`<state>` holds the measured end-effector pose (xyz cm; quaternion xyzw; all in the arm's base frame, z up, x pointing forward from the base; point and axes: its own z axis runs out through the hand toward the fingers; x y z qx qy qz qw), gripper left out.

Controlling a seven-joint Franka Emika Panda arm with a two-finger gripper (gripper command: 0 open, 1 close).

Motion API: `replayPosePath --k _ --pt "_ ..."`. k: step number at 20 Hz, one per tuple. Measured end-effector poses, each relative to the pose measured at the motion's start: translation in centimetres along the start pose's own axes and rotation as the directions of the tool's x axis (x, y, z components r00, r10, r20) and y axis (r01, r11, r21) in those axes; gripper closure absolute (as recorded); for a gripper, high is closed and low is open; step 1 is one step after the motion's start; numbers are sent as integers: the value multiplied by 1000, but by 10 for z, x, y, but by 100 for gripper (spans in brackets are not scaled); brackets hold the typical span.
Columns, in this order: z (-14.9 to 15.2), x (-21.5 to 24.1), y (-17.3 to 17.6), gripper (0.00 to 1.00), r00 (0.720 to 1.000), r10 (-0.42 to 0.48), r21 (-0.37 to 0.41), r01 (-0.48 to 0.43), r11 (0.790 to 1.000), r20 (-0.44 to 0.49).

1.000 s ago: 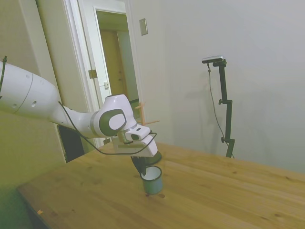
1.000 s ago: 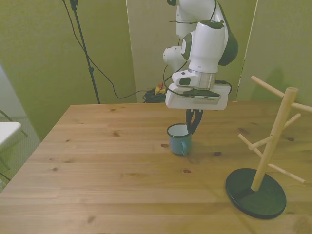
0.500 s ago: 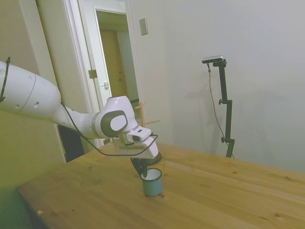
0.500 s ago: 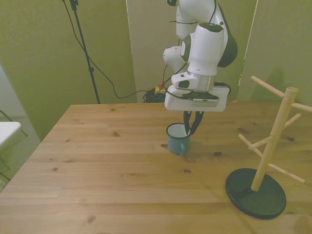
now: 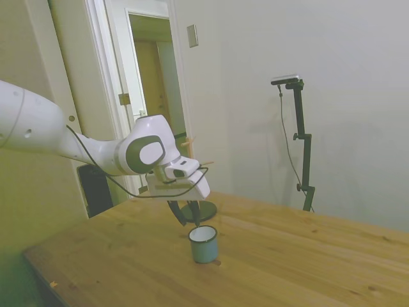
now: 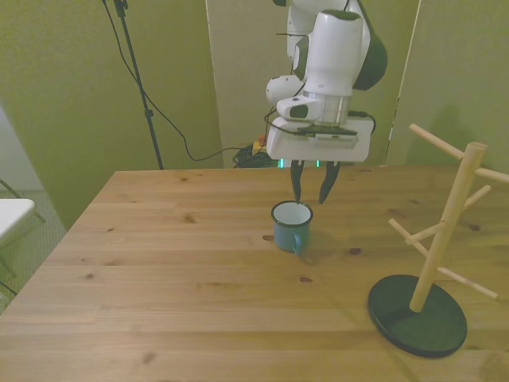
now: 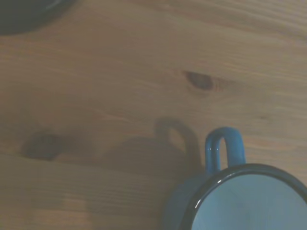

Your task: Unload the mug

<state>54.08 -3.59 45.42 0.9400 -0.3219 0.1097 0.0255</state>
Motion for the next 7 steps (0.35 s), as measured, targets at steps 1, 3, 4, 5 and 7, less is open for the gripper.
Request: replayPosePath --k 1,3,4,5,7 --pt "-11 -7 -4 0 1000 -7 24 7 1000 3" --pt "-31 -24 -12 0 1000 -25 72 24 997 15" --pt "-39 -33 -17 0 999 -32 95 30 995 19" --pt "-45 -43 -24 0 999 -38 117 34 993 27" --pt "-53 -59 -36 0 997 -56 139 49 989 45"
